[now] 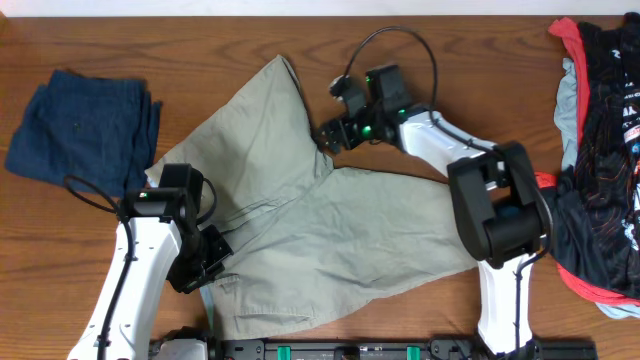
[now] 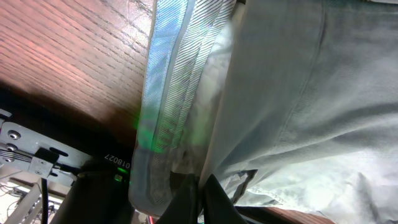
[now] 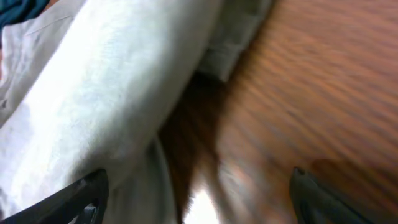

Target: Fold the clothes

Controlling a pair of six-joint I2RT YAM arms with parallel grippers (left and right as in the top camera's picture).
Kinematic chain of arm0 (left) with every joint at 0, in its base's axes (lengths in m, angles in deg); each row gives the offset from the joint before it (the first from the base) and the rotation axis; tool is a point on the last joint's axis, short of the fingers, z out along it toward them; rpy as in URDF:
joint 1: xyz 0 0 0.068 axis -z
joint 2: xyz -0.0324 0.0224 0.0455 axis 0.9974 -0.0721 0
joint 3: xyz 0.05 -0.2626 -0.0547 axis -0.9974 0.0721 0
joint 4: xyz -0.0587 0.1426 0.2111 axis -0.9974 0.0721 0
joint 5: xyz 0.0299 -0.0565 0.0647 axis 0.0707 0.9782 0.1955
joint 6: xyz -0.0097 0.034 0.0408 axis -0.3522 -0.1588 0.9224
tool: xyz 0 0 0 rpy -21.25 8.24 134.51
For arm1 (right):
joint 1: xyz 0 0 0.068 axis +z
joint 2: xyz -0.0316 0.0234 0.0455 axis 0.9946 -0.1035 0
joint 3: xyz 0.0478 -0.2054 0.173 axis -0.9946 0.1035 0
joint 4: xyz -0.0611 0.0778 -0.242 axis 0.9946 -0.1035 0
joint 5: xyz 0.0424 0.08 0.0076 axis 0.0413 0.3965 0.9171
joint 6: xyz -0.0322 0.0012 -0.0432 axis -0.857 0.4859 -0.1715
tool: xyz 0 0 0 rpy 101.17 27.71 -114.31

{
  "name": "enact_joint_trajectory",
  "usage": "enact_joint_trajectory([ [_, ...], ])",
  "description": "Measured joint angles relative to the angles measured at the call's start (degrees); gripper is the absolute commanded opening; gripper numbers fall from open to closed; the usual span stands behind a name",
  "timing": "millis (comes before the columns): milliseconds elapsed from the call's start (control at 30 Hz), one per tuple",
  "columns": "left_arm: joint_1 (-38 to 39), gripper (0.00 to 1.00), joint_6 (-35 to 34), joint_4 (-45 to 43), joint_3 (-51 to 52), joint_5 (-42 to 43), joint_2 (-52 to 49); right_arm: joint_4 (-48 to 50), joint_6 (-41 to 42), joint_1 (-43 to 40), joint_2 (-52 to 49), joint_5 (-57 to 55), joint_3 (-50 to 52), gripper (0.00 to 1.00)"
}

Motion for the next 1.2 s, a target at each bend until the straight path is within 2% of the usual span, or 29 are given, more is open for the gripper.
enact_joint_trajectory([
  [167, 0.0, 0.06, 0.0, -0.5, 0.0, -0.3, 0.0, 0.4, 0.1, 2.8, 0.0, 1.2, 0.0, 0.87],
  [200, 0.0, 0.06, 0.0, -0.5, 0.0, -0.3, 0.0, 0.6, 0.1, 3.4, -0.1, 1.7, 0.0, 0.81],
  [267, 0.0, 0.06, 0.0, -0.6, 0.0, -0.3, 0.0, 1.3, 0.0, 4.5, -0.1, 2.7, 0.0, 0.62],
  [300, 0.0, 0.06, 0.0, -0.7, 0.0, -0.3, 0.0, 1.9, 0.3, 5.2, -0.1, 3.3, 0.0, 0.57],
  [400, 0.0, 0.06, 0.0, -1.0, 0.0, -0.3, 0.0, 3.4, 1.7, 7.1, -0.1, 3.8, 0.0, 0.54],
  [467, 0.0, 0.06, 0.0, -1.0, 0.0, -0.5, 0.0, 3.8, 2.3, 7.8, -0.1, 3.8, 0.0, 0.38],
  [533, 0.0, 0.06, 0.0, -1.0, 0.0, -0.5, 0.0, 4.0, 2.9, 8.5, -0.1, 3.2, 0.0, 0.07],
  [567, 0.0, 0.06, 0.0, -1.1, 0.0, -0.5, 0.0, 3.9, 3.5, 8.8, -0.1, 2.7, 0.0, 0.01],
  [767, 0.0, 0.06, 0.0, -1.1, 0.0, -0.5, 0.0, 5.2, 5.0, 8.7, -0.1, -1.1, 0.0, 0.01],
  [800, 0.0, 0.06, 0.0, -1.1, 0.0, -0.5, 0.0, 5.6, 5.3, 8.7, -0.1, -1.8, 0.0, 0.06],
  [833, 0.0, 0.06, 0.0, -1.1, 0.0, -0.5, 0.0, 5.9, 5.8, 8.5, -0.1, -2.6, -0.1, 0.31],
  [867, 0.0, 0.06, 0.0, -1.1, 0.0, -0.5, 0.0, 5.9, 6.3, 8.2, -0.2, -3.2, -0.2, 0.47],
  [933, 0.0, 0.06, 0.0, -1.2, 0.0, -0.5, 0.0, 5.9, 6.4, 7.2, -0.3, -4.7, -1.0, 0.5],
  [1200, 0.0, 0.06, 0.0, -1.7, 0.0, -0.5, 0.0, 5.1, 7.1, 2.7, -0.3, -12.1, -3.0, 0.41],
])
